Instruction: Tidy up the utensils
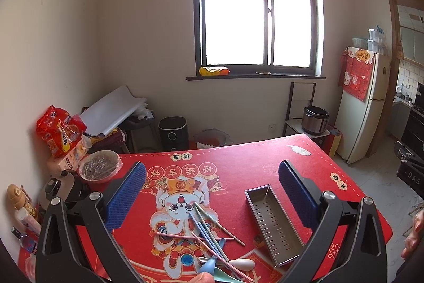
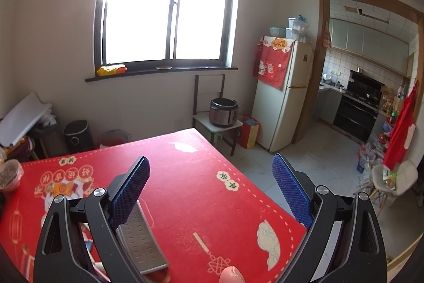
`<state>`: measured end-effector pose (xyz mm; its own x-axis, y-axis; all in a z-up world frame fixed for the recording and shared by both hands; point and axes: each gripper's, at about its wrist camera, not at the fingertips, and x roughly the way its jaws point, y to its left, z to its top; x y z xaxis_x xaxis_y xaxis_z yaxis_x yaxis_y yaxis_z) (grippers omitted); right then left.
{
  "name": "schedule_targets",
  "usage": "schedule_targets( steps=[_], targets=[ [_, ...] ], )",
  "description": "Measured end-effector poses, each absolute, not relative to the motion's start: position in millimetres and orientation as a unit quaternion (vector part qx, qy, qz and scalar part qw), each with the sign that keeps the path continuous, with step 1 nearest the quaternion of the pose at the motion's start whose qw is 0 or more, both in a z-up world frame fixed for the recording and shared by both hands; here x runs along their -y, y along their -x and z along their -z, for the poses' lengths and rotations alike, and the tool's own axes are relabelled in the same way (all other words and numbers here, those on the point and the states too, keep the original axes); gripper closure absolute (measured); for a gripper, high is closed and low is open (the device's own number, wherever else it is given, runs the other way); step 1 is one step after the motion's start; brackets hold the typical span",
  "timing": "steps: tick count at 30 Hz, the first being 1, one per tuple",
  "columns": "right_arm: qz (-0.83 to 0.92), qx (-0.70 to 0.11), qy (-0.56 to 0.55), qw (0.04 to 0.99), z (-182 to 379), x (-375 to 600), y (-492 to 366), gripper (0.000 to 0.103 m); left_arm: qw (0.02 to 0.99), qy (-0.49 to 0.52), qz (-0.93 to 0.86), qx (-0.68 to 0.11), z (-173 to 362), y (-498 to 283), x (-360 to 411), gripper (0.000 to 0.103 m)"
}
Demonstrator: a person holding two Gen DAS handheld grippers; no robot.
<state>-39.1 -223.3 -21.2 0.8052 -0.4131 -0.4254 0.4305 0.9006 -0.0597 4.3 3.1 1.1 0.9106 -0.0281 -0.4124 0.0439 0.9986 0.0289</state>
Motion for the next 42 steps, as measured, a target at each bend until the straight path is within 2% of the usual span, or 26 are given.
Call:
schedule_targets(
  steps=[42],
  targets=[
    [0.225, -0.222, -0.021, 0.948, 24.8, 220.4, 34.4, 0.013, 0.976, -0.010, 0.031, -0.217, 2.5, -9.6, -5.7, 0.005]
  ],
)
